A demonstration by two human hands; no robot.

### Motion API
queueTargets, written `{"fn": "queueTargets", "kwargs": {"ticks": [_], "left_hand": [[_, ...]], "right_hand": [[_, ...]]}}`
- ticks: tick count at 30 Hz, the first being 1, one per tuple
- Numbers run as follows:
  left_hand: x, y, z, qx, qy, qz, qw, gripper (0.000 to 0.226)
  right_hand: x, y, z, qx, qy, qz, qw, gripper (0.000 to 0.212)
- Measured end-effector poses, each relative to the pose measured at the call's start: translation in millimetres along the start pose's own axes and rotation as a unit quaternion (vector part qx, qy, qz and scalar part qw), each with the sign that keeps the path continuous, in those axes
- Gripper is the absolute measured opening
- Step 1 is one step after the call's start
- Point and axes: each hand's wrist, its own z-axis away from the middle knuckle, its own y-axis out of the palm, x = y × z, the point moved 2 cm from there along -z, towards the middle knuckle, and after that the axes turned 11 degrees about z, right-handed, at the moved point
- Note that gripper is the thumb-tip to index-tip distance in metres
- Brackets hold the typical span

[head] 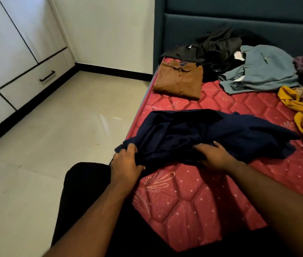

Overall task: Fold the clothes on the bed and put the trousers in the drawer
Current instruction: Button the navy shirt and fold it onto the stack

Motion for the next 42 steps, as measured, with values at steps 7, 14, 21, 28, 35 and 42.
{"fn": "queueTargets", "kwargs": {"ticks": [7, 14, 21, 28, 35, 42], "left_hand": [[-21, 25, 15, 0.139, 0.140, -0.160, 0.967, 0.060], [-38, 24, 63, 0.281, 0.058, -0.195, 0.938, 0.078], [-56, 19, 51, 0.170, 0.068, -0.196, 0.963, 0.051], [-35, 15, 53, 0.045, 0.055, -0.081, 0.994, 0.019], [-56, 32, 39, 0.031, -0.003, 0.365, 0.930, 0.012], [-69, 37, 44, -0.033, -0.028, 0.466, 0.884, 0.016]], "right_hand": [[-28, -5, 44, 0.214, -0.030, -0.107, 0.970, 0.013], [-57, -7, 128, 0.402, 0.037, -0.185, 0.896, 0.031], [71, -27, 100, -0.075, -0.148, -0.189, 0.968, 0.024], [99, 13, 89, 0.005, -0.125, -0.147, 0.981, 0.027], [102, 16, 89, -0.063, -0.136, -0.221, 0.964, 0.028], [76, -8, 88, -0.190, -0.089, -0.333, 0.919, 0.022]]}}
